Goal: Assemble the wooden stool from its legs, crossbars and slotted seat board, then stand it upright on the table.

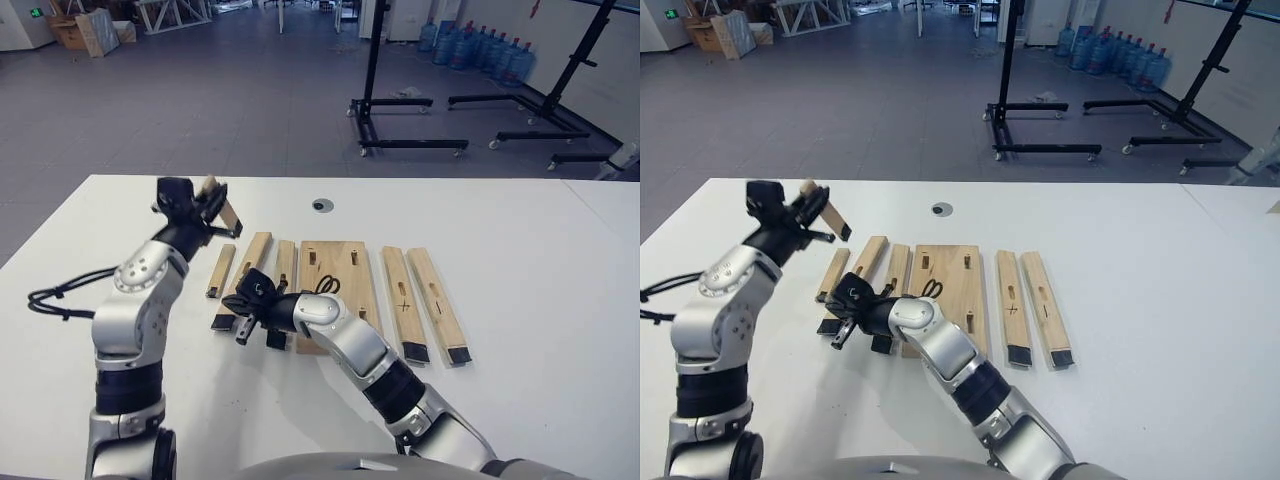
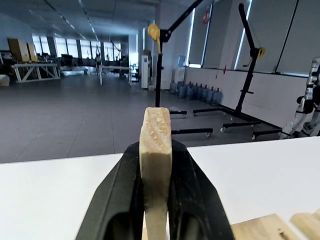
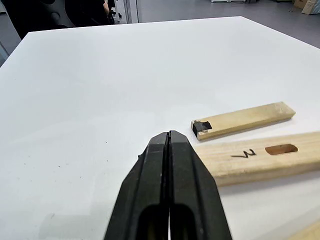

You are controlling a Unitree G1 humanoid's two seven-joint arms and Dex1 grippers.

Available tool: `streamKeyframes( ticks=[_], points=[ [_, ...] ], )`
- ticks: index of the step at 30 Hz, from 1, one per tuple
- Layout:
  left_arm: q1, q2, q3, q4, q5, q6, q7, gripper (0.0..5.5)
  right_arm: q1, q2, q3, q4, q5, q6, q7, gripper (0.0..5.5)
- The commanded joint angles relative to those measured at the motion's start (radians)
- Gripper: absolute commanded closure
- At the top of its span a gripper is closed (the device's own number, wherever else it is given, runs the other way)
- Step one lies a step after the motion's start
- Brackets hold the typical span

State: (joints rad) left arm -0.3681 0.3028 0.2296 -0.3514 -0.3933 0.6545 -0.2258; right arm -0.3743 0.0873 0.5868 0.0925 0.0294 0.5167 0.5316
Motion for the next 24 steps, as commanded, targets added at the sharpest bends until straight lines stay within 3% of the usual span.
streamKeyframes(
  ticks=[1,6,8,15,20,24],
  points=[
    [-0.089,-0.002,0.047,-0.104,-0.092,0.195,0.084,5.12,0.044,-0.076,-0.043,-0.112,0.012,0.052,0.014,5.5],
    [-0.03,-0.11,0.086,-0.187,-0.165,0.396,0.225,5.12,0.044,-0.397,-0.268,-0.354,0.042,0.203,0.11,5.5],
    [-0.012,-0.119,0.094,-0.195,-0.171,0.414,0.241,5.12,0.016,-0.455,-0.307,-0.344,0.043,0.236,0.127,5.5],
    [0.028,-0.109,0.044,-0.23,-0.152,0.394,0.237,5.12,-0.069,-0.331,-0.335,-0.333,0.156,0.387,0.096,5.5],
    [0.043,-0.116,0.023,-0.224,-0.136,0.373,0.239,5.12,-0.107,-0.283,-0.172,-0.267,0.131,0.408,0.096,5.5],
    [0.044,-0.123,0.014,-0.225,-0.129,0.362,0.246,5.12,-0.151,-0.294,-0.062,-0.213,0.076,0.383,0.097,4.68]
  ],
)
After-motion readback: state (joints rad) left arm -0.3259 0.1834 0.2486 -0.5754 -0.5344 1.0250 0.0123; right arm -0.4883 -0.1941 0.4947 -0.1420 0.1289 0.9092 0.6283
